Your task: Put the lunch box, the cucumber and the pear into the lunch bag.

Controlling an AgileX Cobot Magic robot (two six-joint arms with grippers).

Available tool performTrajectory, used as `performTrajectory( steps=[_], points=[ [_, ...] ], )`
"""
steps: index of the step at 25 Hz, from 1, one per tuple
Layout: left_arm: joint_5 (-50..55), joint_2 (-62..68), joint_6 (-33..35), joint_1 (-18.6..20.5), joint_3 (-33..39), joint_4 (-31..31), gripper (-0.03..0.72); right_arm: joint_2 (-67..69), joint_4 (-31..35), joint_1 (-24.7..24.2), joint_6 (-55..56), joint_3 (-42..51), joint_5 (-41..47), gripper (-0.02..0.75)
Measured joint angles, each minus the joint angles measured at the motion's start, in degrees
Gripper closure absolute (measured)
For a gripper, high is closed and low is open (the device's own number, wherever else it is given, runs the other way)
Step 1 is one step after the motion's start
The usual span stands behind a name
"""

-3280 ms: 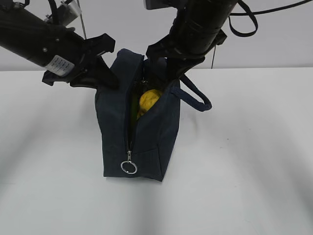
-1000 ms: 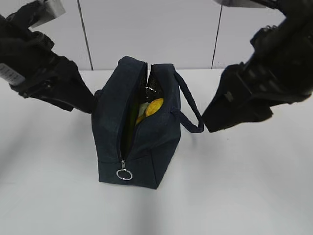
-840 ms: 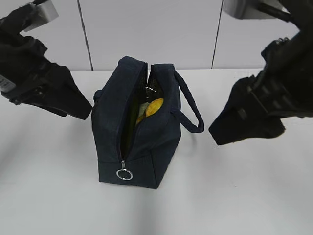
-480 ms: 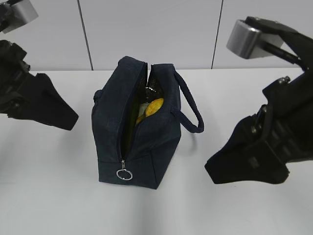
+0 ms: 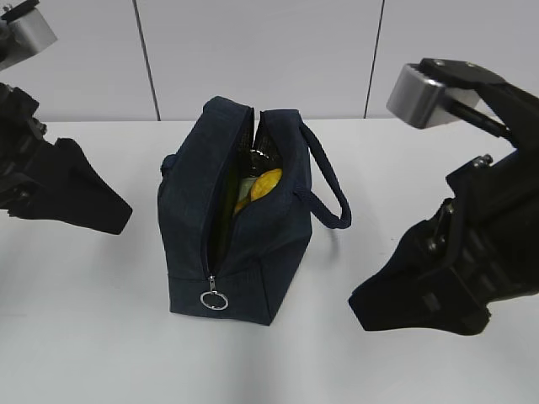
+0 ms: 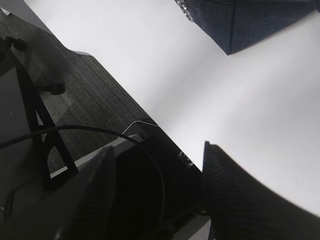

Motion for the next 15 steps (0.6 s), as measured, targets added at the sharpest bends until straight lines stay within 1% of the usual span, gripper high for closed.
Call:
performTrajectory(
  steps=[3,8,12,15],
  points=[
    [0.0,0.0,-0.01,0.0,0.0,0.0,0.364,0.0,1.56,0.0,0.0,0.0,0.0,0.302],
    [-1.41,0.0,0.38,0.0,0.0,-0.05,0.412,0.15,3.66,0.0,-0.69,0.0,0.99,0.302],
    [-3.74,0.0,4.47,0.0,0.06,-1.75,0.449,0.5,4.61,0.0,-5.91,1.42,-0.83,0.305],
    [-6.37,0.0,7.38,0.0,0.59,-3.3,0.454,0.5,8.67,0.0,-11.96,4.97,-5.52,0.332]
  ],
)
